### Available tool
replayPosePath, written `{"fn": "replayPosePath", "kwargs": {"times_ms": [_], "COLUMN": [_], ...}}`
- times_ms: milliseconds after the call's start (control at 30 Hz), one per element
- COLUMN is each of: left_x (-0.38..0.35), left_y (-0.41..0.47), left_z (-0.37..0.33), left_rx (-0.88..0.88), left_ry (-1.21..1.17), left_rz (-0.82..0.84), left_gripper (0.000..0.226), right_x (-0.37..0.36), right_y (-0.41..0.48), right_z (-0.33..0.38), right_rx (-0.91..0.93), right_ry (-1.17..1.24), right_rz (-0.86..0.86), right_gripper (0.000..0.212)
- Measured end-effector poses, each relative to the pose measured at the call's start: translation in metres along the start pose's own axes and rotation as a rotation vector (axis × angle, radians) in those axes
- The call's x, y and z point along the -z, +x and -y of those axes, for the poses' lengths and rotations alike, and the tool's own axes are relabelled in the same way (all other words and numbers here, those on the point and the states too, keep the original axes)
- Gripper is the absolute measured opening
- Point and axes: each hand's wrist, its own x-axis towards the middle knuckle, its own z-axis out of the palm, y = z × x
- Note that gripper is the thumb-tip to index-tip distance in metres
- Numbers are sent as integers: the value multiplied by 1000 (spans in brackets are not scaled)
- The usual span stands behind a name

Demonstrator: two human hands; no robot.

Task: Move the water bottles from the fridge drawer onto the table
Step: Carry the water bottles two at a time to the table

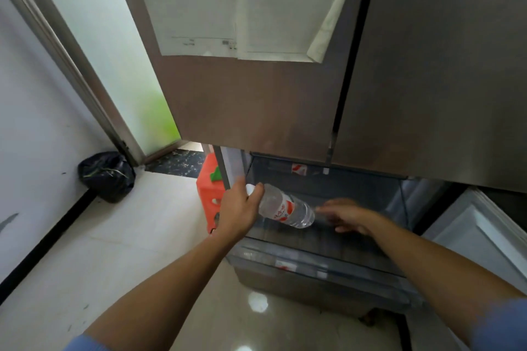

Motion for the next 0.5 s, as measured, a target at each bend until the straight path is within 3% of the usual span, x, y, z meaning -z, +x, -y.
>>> {"fn": "replayPosePath", "kwargs": {"times_ms": [133,300,500], "left_x": [7,-6,-26], "left_y": [5,18,40], "left_z": [20,39,54], "left_rx": [-81,-183,-267], "left_ry": [119,365,475], "left_rz": [-82,-118,-220], "left_gripper": [32,33,31], "right_x": [6,7,1], "right_y": [64,109,155], "right_z": [-15,-9,0], "right_rx": [73,188,335], "right_ry": [-334,-457,-383], "right_rz": [-340,-448,-523], "right_gripper": [56,75,69]}}
